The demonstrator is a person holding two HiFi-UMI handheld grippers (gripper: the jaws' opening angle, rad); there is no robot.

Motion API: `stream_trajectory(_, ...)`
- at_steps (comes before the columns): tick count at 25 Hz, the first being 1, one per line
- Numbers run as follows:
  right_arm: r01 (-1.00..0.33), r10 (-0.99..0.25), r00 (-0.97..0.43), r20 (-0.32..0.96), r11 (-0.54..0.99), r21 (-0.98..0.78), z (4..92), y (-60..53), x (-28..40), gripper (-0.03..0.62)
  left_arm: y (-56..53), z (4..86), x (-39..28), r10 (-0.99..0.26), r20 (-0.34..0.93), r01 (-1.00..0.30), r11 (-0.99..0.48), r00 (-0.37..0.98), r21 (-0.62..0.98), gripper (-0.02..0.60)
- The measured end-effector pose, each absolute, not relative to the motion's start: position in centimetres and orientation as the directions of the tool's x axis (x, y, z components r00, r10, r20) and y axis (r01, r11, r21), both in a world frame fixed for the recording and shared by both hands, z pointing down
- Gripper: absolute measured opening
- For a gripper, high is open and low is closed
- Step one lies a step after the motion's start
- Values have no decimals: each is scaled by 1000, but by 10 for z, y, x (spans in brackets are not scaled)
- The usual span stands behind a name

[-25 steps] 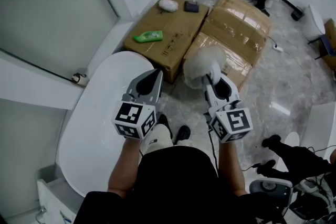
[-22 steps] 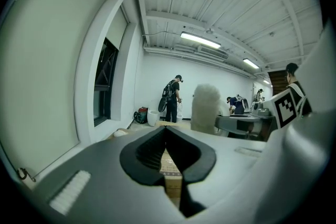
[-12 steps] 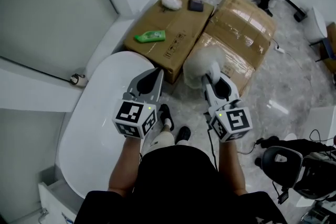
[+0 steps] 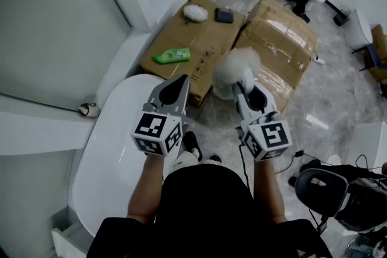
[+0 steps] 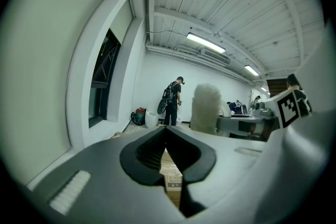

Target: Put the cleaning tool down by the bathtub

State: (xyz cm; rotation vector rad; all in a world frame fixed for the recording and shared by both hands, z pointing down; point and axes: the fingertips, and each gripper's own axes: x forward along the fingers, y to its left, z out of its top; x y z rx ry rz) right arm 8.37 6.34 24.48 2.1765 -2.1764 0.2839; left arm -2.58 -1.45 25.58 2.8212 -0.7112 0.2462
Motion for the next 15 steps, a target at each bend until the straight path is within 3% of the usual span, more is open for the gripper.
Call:
stream_trajectory(6,-995,-981,15,194,-34,-93,251,19,102,91,-59,259,-7,-424,214,-463,-866,880,188,0)
stream_trajectory(15,-994,-970,38,241,-62,-92,269,-9,83,91,-88,280,-28,-414,221,-459,-860,883,223,0)
